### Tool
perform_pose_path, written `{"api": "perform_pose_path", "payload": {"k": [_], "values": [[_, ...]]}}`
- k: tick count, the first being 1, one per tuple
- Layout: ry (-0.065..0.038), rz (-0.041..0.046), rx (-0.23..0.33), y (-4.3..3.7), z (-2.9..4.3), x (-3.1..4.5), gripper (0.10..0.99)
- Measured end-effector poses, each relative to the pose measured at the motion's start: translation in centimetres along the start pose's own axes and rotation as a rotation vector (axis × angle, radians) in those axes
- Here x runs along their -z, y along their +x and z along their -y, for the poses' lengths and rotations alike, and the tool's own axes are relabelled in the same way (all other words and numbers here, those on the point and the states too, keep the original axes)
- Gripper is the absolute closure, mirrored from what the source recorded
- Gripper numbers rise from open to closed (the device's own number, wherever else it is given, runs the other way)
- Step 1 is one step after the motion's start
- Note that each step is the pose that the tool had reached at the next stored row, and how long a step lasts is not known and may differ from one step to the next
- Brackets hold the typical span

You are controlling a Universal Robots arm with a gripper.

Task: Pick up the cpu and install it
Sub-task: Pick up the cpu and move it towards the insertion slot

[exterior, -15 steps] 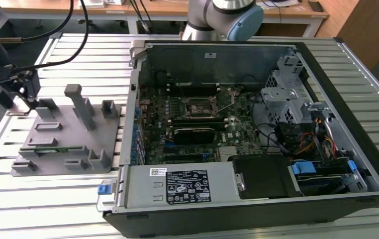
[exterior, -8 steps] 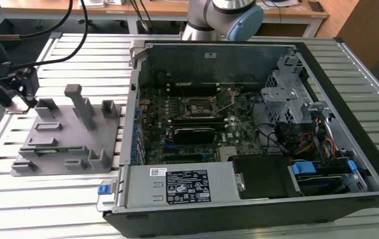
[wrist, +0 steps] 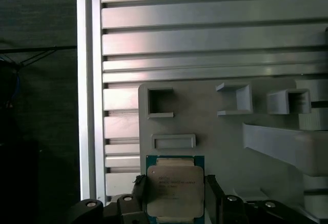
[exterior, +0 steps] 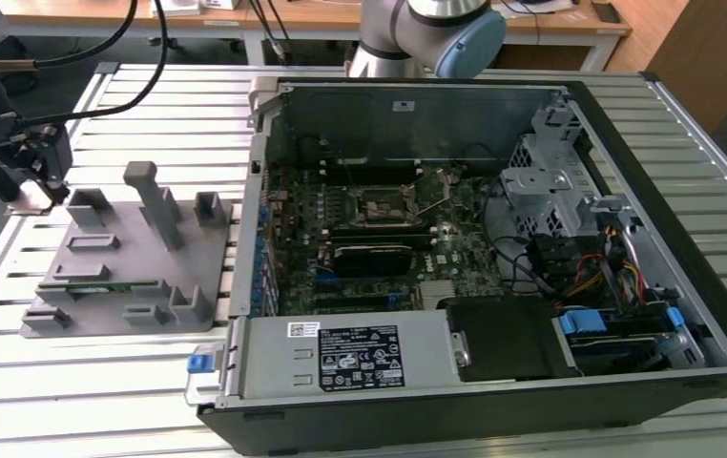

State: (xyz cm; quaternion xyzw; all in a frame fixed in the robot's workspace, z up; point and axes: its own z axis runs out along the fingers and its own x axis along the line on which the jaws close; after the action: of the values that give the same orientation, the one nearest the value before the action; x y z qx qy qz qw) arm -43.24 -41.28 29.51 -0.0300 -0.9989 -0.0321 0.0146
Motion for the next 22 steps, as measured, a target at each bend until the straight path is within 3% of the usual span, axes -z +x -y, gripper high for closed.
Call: {"api": "perform_pose_path", "payload": {"k": [9, 22], "values": [[0.000, 0.0000, 0.000, 0.03, -0.07, 0.96, 0.553], [0.000, 0.0001, 0.000, 0.11, -0.22, 3.24, 0.553]]}}
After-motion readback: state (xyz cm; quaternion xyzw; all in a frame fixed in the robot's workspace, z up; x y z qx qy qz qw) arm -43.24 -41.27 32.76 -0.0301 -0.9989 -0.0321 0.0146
